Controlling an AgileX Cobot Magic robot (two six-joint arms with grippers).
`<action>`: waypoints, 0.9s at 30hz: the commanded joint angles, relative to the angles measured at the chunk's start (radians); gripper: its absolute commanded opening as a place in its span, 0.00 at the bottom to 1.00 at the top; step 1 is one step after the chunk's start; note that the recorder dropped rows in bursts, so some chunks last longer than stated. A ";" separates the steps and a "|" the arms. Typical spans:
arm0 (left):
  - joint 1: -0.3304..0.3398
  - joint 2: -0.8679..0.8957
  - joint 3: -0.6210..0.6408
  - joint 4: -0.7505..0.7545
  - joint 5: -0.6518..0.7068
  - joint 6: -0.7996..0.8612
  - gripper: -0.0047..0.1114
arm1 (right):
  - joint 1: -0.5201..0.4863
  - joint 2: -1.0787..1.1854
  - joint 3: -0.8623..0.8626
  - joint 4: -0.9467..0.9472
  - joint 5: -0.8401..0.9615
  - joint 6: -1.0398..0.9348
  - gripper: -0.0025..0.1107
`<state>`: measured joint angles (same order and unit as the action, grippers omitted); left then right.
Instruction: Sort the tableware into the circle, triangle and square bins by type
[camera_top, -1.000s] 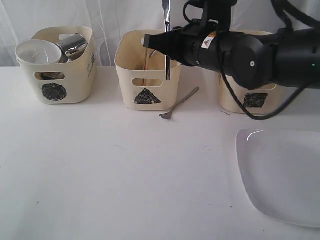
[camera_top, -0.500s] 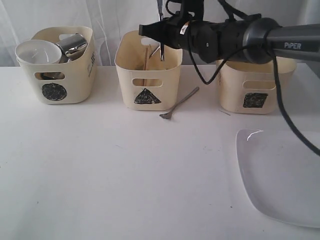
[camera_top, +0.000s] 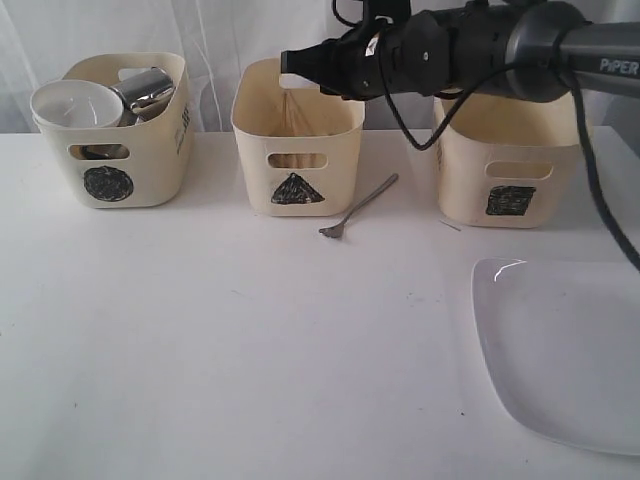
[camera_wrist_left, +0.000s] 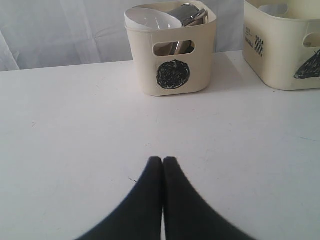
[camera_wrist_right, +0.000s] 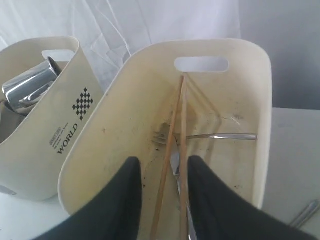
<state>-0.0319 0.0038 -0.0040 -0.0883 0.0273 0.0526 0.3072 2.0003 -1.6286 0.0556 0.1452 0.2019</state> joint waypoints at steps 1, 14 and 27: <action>-0.004 -0.004 0.004 -0.013 0.000 0.001 0.06 | -0.026 -0.090 0.083 -0.004 -0.012 0.036 0.30; -0.004 -0.004 0.004 -0.013 0.000 0.001 0.06 | -0.029 -0.190 0.388 -0.011 0.147 0.367 0.30; -0.004 -0.004 0.004 -0.013 0.000 0.001 0.06 | -0.029 -0.095 0.440 0.000 -0.133 0.451 0.51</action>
<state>-0.0319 0.0038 -0.0040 -0.0883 0.0273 0.0526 0.2817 1.8889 -1.1878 0.0541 0.0740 0.6207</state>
